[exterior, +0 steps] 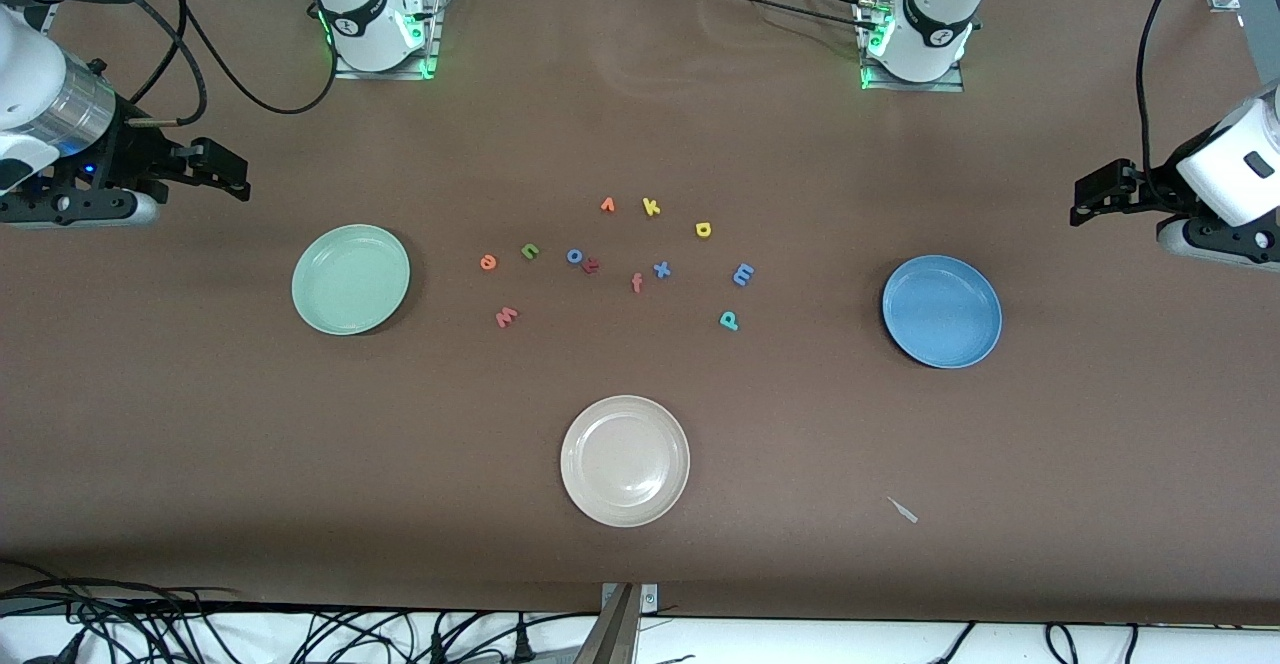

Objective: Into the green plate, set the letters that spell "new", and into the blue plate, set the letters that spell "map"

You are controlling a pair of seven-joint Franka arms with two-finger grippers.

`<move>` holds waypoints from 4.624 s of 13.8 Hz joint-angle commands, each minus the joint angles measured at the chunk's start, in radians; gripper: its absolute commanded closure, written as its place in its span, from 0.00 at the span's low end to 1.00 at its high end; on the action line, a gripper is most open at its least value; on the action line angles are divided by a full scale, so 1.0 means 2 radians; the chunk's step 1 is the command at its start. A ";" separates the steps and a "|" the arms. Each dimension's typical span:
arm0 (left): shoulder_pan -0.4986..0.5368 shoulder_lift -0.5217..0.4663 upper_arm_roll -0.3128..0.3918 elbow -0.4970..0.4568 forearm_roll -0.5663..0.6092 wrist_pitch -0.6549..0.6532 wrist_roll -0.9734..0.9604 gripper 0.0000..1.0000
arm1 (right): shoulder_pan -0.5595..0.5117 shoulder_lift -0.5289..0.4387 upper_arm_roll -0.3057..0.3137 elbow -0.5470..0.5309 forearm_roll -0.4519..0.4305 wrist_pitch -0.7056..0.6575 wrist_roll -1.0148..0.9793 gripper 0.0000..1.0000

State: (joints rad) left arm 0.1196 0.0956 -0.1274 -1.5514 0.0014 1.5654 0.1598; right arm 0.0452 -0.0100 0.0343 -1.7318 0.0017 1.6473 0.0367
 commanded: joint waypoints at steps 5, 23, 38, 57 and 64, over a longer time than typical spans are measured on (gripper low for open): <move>0.000 -0.004 0.000 -0.001 -0.002 0.000 0.009 0.00 | 0.001 -0.016 0.002 -0.019 0.005 0.005 0.005 0.00; 0.000 -0.004 0.001 -0.001 -0.002 0.000 0.009 0.00 | 0.000 -0.023 -0.003 -0.022 0.005 0.004 -0.001 0.00; 0.000 -0.004 0.000 -0.001 -0.002 0.000 0.009 0.00 | 0.001 -0.025 0.001 -0.024 0.005 0.005 0.002 0.00; -0.002 -0.001 0.001 -0.001 -0.002 0.000 0.008 0.00 | 0.015 -0.010 0.010 -0.039 0.008 0.039 0.012 0.00; -0.002 0.000 0.000 0.000 -0.002 0.000 0.008 0.00 | 0.016 -0.008 0.013 -0.041 0.008 0.047 0.015 0.00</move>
State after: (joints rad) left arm 0.1185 0.0986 -0.1274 -1.5514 0.0014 1.5654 0.1598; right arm 0.0755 -0.0184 0.0563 -1.7977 0.0051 1.7210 0.0499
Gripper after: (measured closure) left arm 0.000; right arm 0.000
